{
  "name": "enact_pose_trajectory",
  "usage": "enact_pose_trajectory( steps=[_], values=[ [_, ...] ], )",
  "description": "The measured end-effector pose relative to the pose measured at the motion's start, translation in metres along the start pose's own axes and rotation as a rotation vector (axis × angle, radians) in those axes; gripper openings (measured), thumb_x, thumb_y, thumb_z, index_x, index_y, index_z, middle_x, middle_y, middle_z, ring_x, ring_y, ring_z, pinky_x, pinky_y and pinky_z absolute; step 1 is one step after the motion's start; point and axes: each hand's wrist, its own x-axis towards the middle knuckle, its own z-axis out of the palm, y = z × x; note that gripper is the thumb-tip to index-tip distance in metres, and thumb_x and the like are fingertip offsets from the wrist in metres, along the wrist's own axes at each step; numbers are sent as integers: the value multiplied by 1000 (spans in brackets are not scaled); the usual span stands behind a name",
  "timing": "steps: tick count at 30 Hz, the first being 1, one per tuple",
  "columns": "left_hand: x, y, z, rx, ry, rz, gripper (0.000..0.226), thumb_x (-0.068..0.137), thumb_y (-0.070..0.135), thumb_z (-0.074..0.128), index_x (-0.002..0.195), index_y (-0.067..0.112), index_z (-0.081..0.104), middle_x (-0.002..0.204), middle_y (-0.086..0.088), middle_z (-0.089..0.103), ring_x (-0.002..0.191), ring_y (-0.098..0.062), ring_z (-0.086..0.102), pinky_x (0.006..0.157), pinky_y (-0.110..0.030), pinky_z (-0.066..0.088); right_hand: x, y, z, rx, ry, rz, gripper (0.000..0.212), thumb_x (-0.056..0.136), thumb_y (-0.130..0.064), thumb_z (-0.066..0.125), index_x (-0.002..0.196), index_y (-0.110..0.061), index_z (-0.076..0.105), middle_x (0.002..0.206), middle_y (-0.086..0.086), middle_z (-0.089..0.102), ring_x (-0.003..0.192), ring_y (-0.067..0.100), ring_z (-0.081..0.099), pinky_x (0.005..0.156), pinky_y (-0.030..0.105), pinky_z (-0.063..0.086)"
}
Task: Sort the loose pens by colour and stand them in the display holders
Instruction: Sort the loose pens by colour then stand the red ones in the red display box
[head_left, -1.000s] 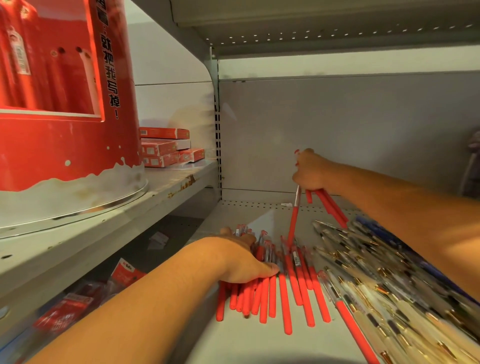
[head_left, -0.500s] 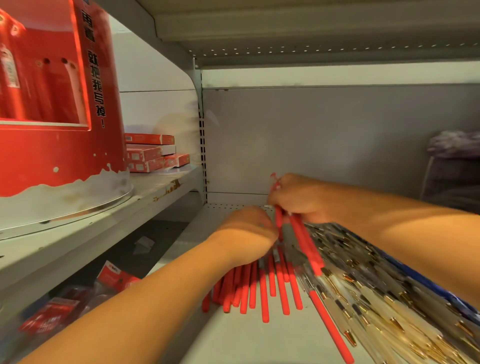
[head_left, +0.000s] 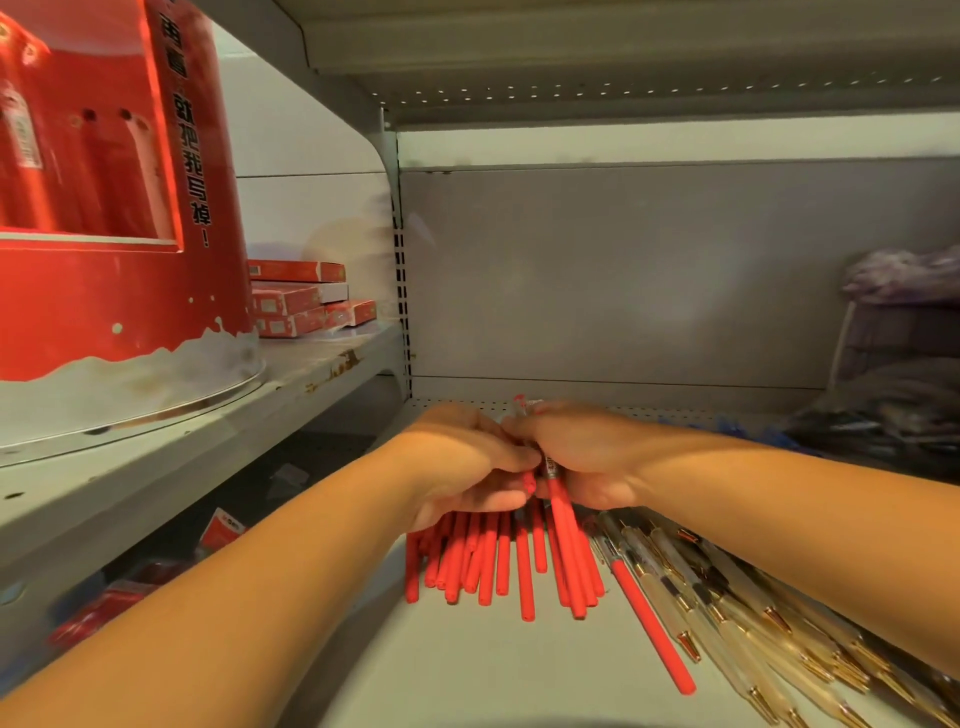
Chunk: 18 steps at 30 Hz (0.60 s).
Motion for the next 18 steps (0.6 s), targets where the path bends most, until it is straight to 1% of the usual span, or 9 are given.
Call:
enact_pose_trajectory(
  steps=[3,5,6,8,9,11,13,15,18],
  values=[
    [-1,2,-2,111,-8,-37,12,85,-4,70,90,4,64,65,-11,71,56,-17,69,55,-24,57,-2,-3,1,-30,37,28,9,102,-17,50,95,-12,54,63,6,59,40,12,56,39,23,42],
    [-1,2,-4,315,12,-78,17,83,0,74,94,5,62,64,-10,71,53,-18,69,56,-26,59,-3,-4,0,2,106,33,10,102,-20,51,95,-12,50,52,4,61,34,9,56,36,18,43],
    [-1,2,-4,405,9,-109,18,83,3,75,95,5,62,67,-10,71,52,-18,69,58,-27,60,-2,-5,-1,7,128,25,13,101,-22,53,100,-9,51,54,3,66,42,11,63,41,20,49],
    [0,2,-2,521,-24,-168,17,84,10,76,94,6,63,66,-8,71,51,-15,68,61,-27,61,3,-5,0,-26,176,5,37,97,-28,59,124,-3,51,96,11,74,83,21,72,69,34,60],
    [0,1,-1,559,-43,-184,16,85,13,76,92,7,63,60,-5,70,48,-13,66,59,-25,61,4,-6,2,-47,202,1,46,95,-31,62,130,-4,50,107,15,68,89,26,68,74,37,58],
    [2,-2,0,637,-46,-183,18,87,19,75,93,7,63,53,-2,66,44,-12,63,55,-23,59,6,-7,5,-54,204,0,40,93,-36,64,119,-7,54,94,13,64,71,23,62,60,32,51],
    [6,-5,-2,697,-13,-155,25,89,24,73,101,5,64,62,-6,67,48,-17,63,63,-28,62,6,-7,6,-34,179,15,24,97,-32,59,105,-9,56,71,8,67,54,19,61,49,26,46],
    [9,-6,-3,731,47,-87,29,91,31,69,103,5,63,70,-9,64,54,-22,62,64,-31,60,1,-5,4,-53,110,20,13,101,-17,49,99,-6,57,60,7,68,48,16,62,51,27,51],
    [14,-7,0,870,122,56,30,90,43,65,92,13,63,76,-4,60,67,-21,59,55,-24,48,-3,1,-5,-196,74,0,20,93,6,48,108,-4,57,106,20,65,88,25,65,83,39,58]
  ],
)
